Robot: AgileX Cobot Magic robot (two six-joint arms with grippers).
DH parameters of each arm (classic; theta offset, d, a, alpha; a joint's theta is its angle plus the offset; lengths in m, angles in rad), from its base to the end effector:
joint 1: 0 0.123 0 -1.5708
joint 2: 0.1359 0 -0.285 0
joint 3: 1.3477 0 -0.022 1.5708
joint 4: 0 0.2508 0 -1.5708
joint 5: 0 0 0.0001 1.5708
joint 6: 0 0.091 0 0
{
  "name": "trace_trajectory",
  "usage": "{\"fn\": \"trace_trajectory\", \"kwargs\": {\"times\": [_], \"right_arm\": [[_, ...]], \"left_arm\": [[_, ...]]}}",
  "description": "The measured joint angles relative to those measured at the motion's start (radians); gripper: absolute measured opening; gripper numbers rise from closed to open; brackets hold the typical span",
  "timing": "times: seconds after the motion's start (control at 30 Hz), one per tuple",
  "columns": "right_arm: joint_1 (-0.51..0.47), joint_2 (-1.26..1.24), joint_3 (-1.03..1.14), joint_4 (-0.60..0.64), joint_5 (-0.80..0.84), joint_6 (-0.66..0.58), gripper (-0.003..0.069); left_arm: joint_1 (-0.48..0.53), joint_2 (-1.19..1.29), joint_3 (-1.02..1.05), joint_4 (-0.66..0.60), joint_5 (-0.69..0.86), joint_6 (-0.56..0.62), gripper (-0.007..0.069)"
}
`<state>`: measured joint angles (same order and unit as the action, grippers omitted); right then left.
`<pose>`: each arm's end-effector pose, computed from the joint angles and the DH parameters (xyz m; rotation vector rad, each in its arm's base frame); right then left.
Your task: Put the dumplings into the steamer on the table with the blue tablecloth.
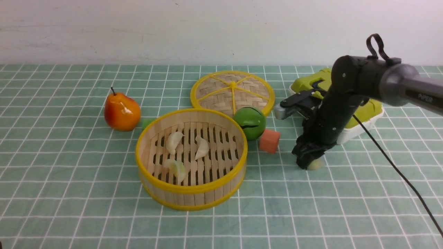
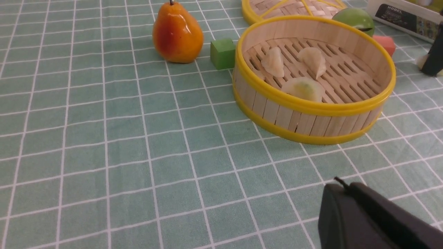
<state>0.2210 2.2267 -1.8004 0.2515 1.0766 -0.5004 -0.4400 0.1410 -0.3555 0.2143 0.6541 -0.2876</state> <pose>0.4458 0.1206 0.1730 -0.8957 2.8017 0.3055 0.0446 -0.0080 0.2661 0.2216 1.9042 -0.2518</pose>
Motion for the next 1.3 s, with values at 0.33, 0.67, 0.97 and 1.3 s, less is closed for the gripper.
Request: {"fn": "trace_trajectory", "kwargs": {"times": [0.33,0.67,0.97,1.3], "right_arm": [[0.083,-0.054,-0.153,0.528,0.072,0.11,0.0212],[0.238,0.082,-0.148,0.457,-0.087,0.122,0.0213],[0.224,0.077,-0.18,0.434,-0.083,0.236,0.0475],[0.107,-0.16,-0.392,0.331,0.149,0.293,0.0205]], "left_arm": [[0.0,0.0,0.0,0.011,0.0,0.0,0.0006],[0.0,0.0,0.0,0.013,0.0,0.0,0.0008],[0.0,0.0,0.0,0.013,0.0,-0.001,0.0019],[0.0,0.0,0.0,0.014,0.0,-0.001,0.0029]]}}
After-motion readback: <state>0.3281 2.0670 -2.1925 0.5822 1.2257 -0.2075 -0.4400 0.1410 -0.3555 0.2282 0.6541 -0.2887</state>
